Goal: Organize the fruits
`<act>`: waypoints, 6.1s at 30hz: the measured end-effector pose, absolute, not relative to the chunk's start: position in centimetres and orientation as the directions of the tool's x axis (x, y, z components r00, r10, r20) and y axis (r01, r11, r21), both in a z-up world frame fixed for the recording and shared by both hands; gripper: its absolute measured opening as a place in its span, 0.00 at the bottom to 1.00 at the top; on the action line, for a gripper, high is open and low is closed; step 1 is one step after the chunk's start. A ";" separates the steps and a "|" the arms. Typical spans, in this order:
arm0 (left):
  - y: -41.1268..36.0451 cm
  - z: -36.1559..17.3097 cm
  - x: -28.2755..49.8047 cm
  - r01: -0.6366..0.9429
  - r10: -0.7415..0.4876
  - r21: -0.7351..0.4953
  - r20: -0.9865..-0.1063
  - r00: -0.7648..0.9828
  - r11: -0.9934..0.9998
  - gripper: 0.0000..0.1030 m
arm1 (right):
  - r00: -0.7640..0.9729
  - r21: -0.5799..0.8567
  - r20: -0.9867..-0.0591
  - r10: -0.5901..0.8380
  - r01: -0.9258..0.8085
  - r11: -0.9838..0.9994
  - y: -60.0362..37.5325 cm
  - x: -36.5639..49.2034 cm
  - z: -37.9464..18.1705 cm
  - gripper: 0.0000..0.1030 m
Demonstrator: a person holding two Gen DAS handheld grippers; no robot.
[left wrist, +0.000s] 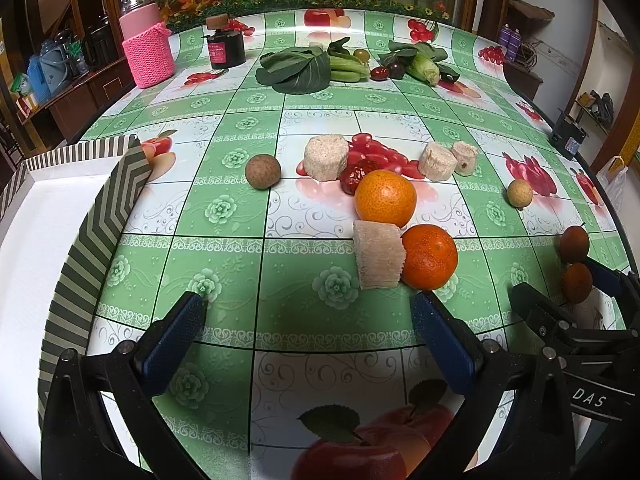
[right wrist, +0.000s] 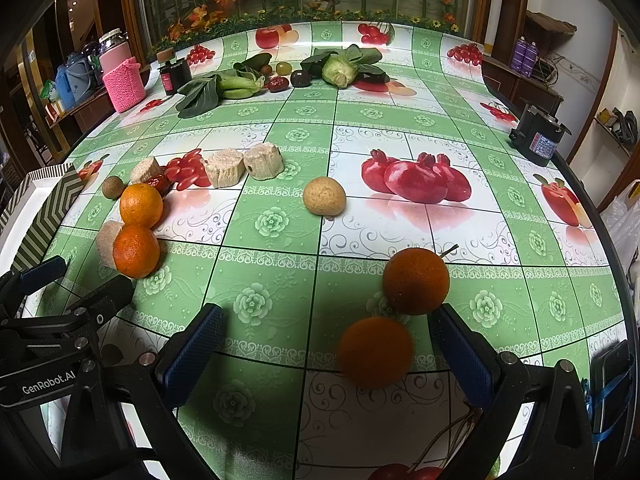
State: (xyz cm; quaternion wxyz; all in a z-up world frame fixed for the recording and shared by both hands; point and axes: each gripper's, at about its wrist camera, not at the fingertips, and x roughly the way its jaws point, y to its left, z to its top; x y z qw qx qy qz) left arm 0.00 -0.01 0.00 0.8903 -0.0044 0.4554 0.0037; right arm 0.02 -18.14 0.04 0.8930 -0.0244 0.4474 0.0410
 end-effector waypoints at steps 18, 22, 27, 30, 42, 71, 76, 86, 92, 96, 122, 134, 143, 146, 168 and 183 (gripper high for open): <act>0.0 0.0 0.0 -0.011 0.003 -0.004 -0.811 0.585 1.000 1.00 | 0.596 -0.007 -0.801 0.052 -0.095 0.995 -18.2 0.0 0.1 1.00; 0.0 0.0 0.0 -0.011 0.003 -0.005 -0.811 0.585 1.000 1.00 | 0.596 -0.007 -0.801 0.052 -0.095 0.995 -18.2 0.0 0.1 1.00; 0.0 0.0 0.0 -0.011 0.003 -0.004 -0.811 0.585 1.000 1.00 | 0.596 -0.007 -0.801 0.052 -0.095 0.995 -18.2 0.0 0.1 1.00; 0.0 0.0 0.0 -0.014 0.004 -0.005 -0.811 0.585 1.000 1.00 | 0.596 -0.007 -0.801 0.052 -0.095 0.995 -18.2 0.1 0.1 1.00; 0.8 0.5 -1.0 0.005 0.001 0.005 -0.834 0.552 1.000 1.00 | 0.639 -0.029 -0.768 0.034 -0.089 0.996 -18.5 -1.0 1.7 1.00; 1.4 5.7 -8.7 0.072 -0.067 -0.025 -0.729 0.681 0.997 1.00 | 0.763 0.005 -0.639 0.096 -0.120 0.993 -22.9 -13.6 8.2 1.00; 1.6 5.3 -8.5 0.068 -0.067 -0.029 -0.737 0.672 0.997 1.00 | 0.753 0.044 -0.644 0.134 -0.138 0.989 -23.0 -13.2 7.7 1.00; 1.2 4.8 -7.4 0.097 -0.104 -0.052 -0.749 0.654 0.994 1.00 | 0.698 0.004 -0.707 0.110 -0.152 0.988 -21.8 -9.9 6.0 0.82; 0.8 4.6 -6.7 0.113 -0.116 -0.055 -0.752 0.649 0.992 1.00 | 0.652 0.054 -0.746 0.132 -0.137 0.989 -22.3 -7.0 4.6 0.65; 0.8 4.5 -5.7 0.118 -0.113 -0.048 -0.757 0.644 0.992 1.00 | 0.638 0.061 -0.758 0.132 -0.132 0.989 -22.3 -5.7 4.1 0.63; 0.3 1.4 0.8 0.192 -0.119 -0.013 -0.827 0.550 0.981 0.68 | 0.579 0.144 -0.788 0.209 -0.157 0.977 -22.1 -2.7 2.5 0.31; 1.1 1.4 1.6 0.179 -0.122 -0.026 -0.825 0.552 0.984 0.16 | 0.572 0.153 -0.784 0.240 -0.197 0.968 -20.7 -2.8 2.6 0.31; 2.6 2.3 0.0 0.165 -0.161 -0.082 -0.815 0.556 0.983 0.15 | 0.572 0.168 -0.776 0.265 -0.218 0.961 -19.7 -3.6 2.9 0.31; 3.0 3.1 -0.8 0.166 -0.170 -0.090 -0.804 0.570 0.982 0.14 | 0.574 0.169 -0.771 0.276 -0.233 0.958 -19.1 -3.9 3.2 0.31; 2.4 2.5 -0.8 0.179 -0.183 -0.099 -0.811 0.556 0.979 0.39 | 0.565 0.186 -0.774 0.286 -0.229 0.955 -19.0 -4.5 3.2 0.31; 0.5 1.5 0.5 0.196 -0.136 -0.033 -0.828 0.544 0.980 0.30 | 0.566 0.200 -0.766 0.304 -0.240 0.950 -19.4 -4.3 3.2 0.31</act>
